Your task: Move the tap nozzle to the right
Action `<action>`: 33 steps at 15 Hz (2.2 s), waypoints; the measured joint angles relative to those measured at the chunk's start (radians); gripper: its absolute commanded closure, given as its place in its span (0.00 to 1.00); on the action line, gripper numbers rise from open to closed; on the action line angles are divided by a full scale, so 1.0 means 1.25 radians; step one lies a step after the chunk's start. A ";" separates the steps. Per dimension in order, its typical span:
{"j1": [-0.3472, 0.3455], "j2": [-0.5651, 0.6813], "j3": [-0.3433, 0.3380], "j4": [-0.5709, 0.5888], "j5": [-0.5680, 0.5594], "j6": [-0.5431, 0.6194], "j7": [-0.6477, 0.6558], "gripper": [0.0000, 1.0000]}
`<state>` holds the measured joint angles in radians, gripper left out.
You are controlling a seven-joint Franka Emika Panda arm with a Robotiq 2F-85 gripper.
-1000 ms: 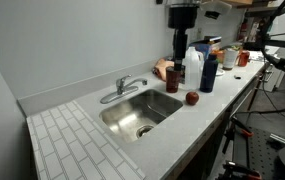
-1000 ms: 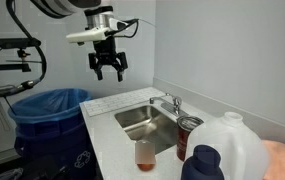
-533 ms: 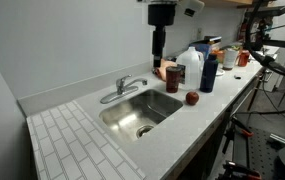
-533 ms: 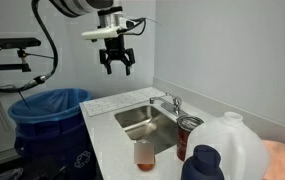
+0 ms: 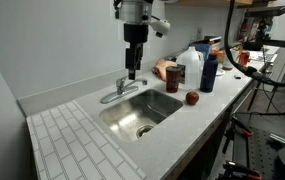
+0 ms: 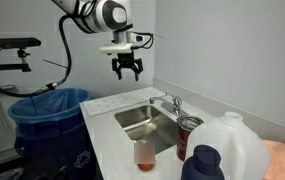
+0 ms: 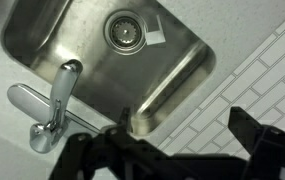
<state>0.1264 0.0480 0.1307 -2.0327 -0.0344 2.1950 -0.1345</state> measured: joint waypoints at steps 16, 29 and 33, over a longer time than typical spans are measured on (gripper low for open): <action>-0.032 0.240 -0.070 0.136 0.000 0.095 0.029 0.00; -0.034 0.255 -0.068 0.141 0.013 0.071 0.039 0.00; -0.034 0.254 -0.068 0.141 0.001 0.069 0.044 0.00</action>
<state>0.0838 0.3659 0.0451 -1.8560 -0.0330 2.2807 -0.0795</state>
